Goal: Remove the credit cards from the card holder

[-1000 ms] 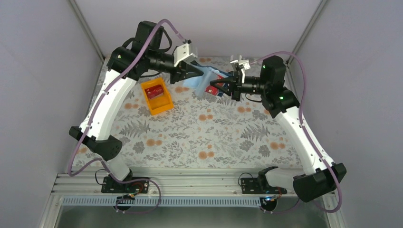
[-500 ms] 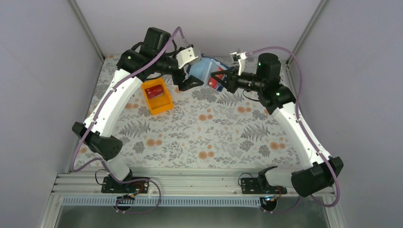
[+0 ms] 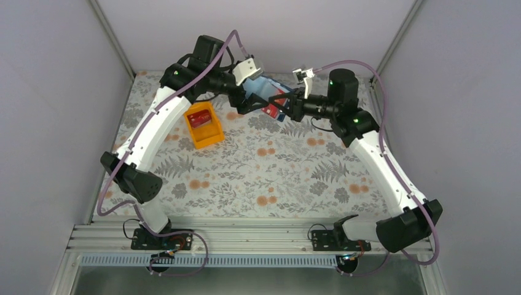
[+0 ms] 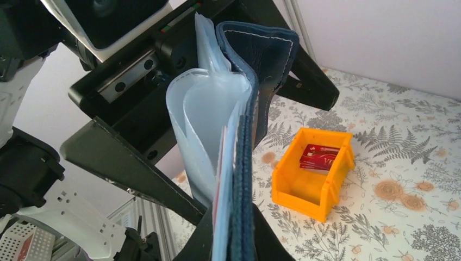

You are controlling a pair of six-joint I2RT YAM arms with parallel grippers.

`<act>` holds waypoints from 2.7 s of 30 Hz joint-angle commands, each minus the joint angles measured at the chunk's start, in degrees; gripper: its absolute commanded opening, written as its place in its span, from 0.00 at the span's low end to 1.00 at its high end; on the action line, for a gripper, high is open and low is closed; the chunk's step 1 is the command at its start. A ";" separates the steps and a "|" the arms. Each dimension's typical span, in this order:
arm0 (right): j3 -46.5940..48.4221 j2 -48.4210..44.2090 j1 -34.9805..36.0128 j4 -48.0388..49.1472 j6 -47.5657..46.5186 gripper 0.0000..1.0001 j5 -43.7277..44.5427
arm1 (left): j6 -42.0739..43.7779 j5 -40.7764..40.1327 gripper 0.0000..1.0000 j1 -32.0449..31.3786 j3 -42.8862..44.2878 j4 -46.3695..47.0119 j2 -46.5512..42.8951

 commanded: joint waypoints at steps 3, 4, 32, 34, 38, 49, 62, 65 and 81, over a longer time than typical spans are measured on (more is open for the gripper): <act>3.86 0.12 0.41 -0.73 -2.64 0.04 -5.36 | 0.33 0.22 0.70 0.16 -1.69 0.55 -0.70; 3.82 0.03 0.08 -1.29 -3.29 0.04 -5.60 | 1.05 1.67 0.57 0.40 -2.28 0.33 -1.35; -2.96 0.06 -4.10 4.68 -1.72 0.19 -12.51 | 4.84 18.97 0.02 5.67 -6.28 -3.21 -5.10; -2.82 -0.02 -4.14 4.93 -1.52 0.06 -12.43 | 4.93 19.13 0.02 5.61 -6.25 -3.27 -5.07; -2.44 -0.34 -4.15 2.66 -1.58 0.04 -7.73 | 3.34 17.39 0.08 5.90 -5.98 -2.78 -5.24; -1.76 0.89 -5.96 -5.11 -2.05 0.04 -1.62 | -9.70 -1.85 0.44 18.62 -6.85 6.40 -5.62; 7.92 13.96 2.45 -23.10 5.16 0.04 46.63 | -4.63 6.05 0.45 11.64 -14.00 6.78 -8.51; 11.48 17.43 5.94 -23.84 5.67 0.04 46.89 | -3.10 10.59 0.45 5.61 -15.29 5.75 -7.08; 8.59 15.71 4.90 -8.68 12.06 0.04 11.76 | -15.06 21.45 0.32 7.10 -25.79 12.95 -3.68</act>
